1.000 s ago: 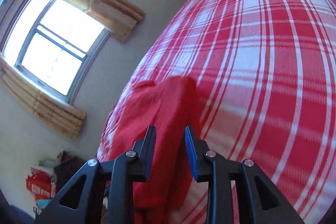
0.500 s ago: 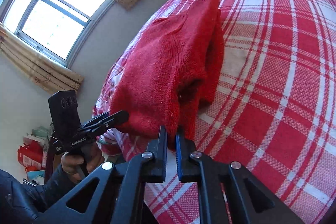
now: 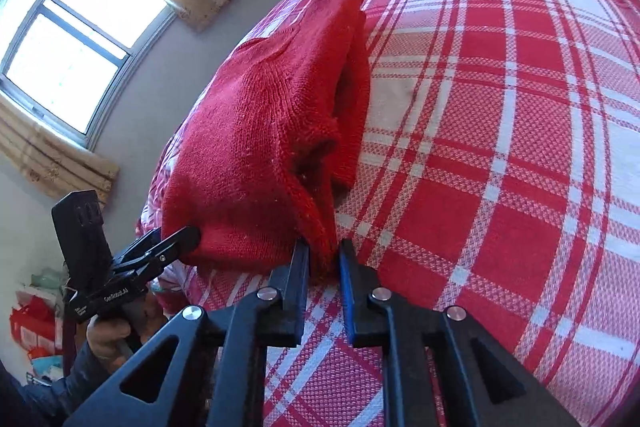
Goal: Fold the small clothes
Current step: 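Lay the folded sweater down and open both grippers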
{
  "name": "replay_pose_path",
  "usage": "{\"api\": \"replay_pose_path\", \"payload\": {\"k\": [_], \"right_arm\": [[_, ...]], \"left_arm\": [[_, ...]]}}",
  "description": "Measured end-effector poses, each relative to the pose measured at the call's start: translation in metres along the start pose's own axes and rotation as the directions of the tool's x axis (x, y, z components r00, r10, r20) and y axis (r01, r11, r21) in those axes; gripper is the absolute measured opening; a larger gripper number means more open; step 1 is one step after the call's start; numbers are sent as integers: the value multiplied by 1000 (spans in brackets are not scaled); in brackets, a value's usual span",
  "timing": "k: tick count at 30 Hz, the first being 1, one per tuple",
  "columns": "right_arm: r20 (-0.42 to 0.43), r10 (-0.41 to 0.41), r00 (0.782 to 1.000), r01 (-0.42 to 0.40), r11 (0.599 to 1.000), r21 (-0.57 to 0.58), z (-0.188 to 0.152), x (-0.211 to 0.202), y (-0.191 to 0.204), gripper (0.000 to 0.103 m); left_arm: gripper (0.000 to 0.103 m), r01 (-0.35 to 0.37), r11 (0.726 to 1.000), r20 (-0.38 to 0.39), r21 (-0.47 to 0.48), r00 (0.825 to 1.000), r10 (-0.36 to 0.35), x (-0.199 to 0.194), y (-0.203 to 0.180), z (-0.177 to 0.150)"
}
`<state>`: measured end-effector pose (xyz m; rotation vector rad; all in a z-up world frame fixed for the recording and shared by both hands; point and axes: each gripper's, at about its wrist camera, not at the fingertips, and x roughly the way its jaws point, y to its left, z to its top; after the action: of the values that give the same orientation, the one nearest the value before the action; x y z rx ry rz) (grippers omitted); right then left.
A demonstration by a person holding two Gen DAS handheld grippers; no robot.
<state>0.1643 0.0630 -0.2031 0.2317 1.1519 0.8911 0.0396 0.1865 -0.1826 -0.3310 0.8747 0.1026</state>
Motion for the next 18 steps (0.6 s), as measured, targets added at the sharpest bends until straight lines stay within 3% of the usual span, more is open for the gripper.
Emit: {"api": "replay_pose_path", "payload": {"k": [4,8,13,15,18], "right_arm": [[30,-107,994,108,993,-46,-12,-4,13,19],[52,-141,989,143,989,-44,-15,-4,15,20],[104,-215,971,221,974,-51,-25,-8,26,29],[115,-234,966,240,969,-48,-27,-13,29,35],[121,-250,961,254,967,-19,-33,-21,27,36]], "left_arm": [[97,-28,999,16,29,999,28,2,-7,-1],[97,-20,999,19,35,1000,20,3,-8,-3],[97,-32,999,35,43,999,30,-2,-8,-5],[97,-53,996,50,72,998,49,-8,-14,-5],[97,-72,991,62,110,996,65,-14,-22,-6]]}}
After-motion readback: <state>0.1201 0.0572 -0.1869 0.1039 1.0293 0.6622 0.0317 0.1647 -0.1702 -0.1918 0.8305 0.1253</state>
